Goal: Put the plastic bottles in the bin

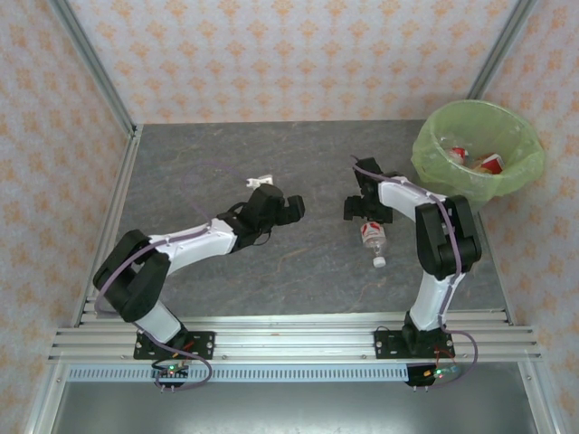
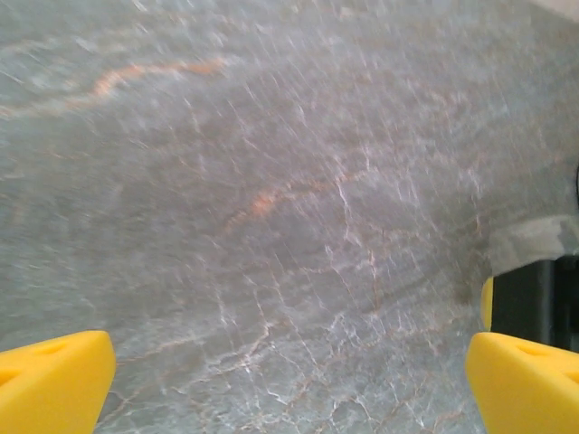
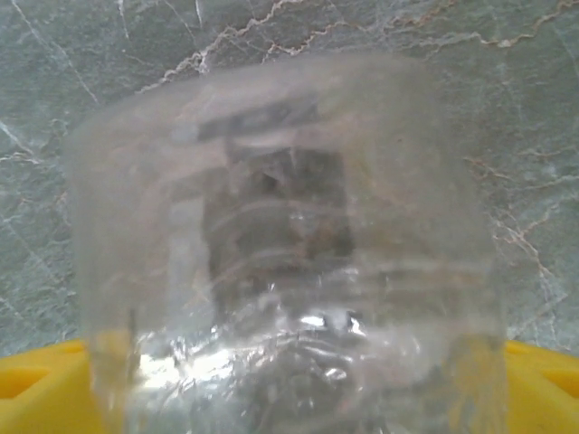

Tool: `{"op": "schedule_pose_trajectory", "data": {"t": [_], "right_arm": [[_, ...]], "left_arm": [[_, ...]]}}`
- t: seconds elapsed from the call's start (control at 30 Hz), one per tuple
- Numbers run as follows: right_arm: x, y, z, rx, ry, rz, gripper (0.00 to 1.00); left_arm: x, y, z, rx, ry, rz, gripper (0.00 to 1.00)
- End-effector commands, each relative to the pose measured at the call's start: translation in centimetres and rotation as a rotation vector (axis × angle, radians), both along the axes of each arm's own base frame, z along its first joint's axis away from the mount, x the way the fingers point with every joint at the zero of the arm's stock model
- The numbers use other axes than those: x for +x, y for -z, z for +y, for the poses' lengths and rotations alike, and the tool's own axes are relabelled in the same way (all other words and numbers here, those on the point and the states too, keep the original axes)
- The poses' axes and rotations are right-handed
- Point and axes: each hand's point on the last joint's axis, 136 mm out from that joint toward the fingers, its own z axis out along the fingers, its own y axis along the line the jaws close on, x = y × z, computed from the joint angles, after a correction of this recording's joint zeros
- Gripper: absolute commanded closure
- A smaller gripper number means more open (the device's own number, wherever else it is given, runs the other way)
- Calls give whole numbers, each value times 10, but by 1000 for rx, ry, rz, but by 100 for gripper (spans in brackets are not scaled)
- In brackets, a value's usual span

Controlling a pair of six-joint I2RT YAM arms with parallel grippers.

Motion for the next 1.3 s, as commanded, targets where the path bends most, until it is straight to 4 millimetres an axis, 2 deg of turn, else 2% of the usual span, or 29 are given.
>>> {"op": "schedule_pose_trajectory", "data": {"t": [0.0,0.03,0.1,0.23,0.3,0.43,0.77,0.97,1.27], "right_arm": [[-7,2,-12,-39,3,71,12],[-7,2,-9,-14,-9,81,13],[-12,3,1,68,-66,107,16],[-16,5,-9,35,-111,123,19],[-15,5,-10,26,-118,120,27],[-12,5,-11,22,-113,108,28],[-1,-14,-20,-26,-85,26,41],[5,-33,-21,-21,-76,-67,49],[6,-59,-22,3,-62,-214,52]], "left_arm": [[-2,-11,37,56,-147,-42,0],[-3,-13,42,52,-162,-51,0],[-3,-20,40,9,-117,-80,0],[-9,-38,53,-2,-133,-159,0],[-10,-48,65,7,-168,-206,0],[-13,-60,82,62,-196,-272,0],[-21,-64,112,158,-240,-333,0],[-22,-64,113,152,-205,-325,0],[-24,-64,122,158,-239,-295,0]]}}
